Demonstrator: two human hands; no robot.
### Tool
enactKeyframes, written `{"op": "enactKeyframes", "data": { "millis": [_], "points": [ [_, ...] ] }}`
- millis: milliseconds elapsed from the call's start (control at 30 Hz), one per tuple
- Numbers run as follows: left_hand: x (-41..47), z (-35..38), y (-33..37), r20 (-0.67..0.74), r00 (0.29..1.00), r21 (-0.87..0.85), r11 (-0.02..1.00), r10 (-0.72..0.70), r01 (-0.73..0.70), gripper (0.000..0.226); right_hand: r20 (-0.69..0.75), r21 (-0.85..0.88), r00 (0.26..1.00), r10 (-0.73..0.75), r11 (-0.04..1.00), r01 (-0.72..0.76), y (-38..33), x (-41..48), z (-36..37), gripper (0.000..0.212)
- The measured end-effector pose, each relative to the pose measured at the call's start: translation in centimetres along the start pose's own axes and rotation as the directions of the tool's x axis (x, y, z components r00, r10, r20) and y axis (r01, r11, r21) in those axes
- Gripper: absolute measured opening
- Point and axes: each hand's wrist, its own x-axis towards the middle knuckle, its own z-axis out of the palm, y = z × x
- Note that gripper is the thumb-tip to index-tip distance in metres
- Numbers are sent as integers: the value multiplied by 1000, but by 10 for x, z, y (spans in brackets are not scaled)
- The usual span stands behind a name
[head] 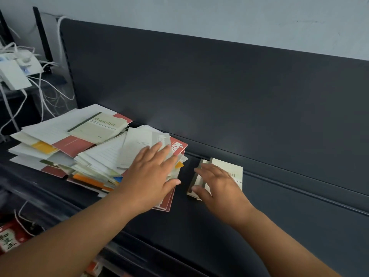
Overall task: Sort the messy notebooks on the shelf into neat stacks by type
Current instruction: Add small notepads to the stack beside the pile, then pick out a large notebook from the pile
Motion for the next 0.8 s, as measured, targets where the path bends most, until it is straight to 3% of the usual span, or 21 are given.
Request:
{"op": "enactKeyframes", "data": {
  "millis": [167, 333, 467, 600, 667, 800],
  "points": [
    [-2, -6, -53, 85, 988, 95, 988, -128, 120, 82, -11, 115, 1000, 19, 993, -17, -32, 27, 12, 59],
    [-2, -10, -100, 242, 919, 49, 949, -312, 310, 83, 55, 403, 958, 280, 872, -278, -59, 57, 25, 51],
    [-3, -12, -117, 347, 886, -23, 942, -307, 336, 83, 69, 501, 909, 412, 773, -388, -74, 73, 33, 43],
    [-1, -13, -125, 243, 930, -178, 929, -277, 324, 56, 147, 553, 843, 518, 663, -504, -83, 77, 37, 49],
    [4, -9, -158, 227, 929, -274, 897, -291, 348, 48, 161, 610, 769, 619, 550, -570, -101, 92, 50, 53],
    [7, -10, -161, 197, 936, -270, 902, -291, 337, 43, 155, 669, 708, 689, 454, -589, -104, 86, 46, 52]
  ]
}}
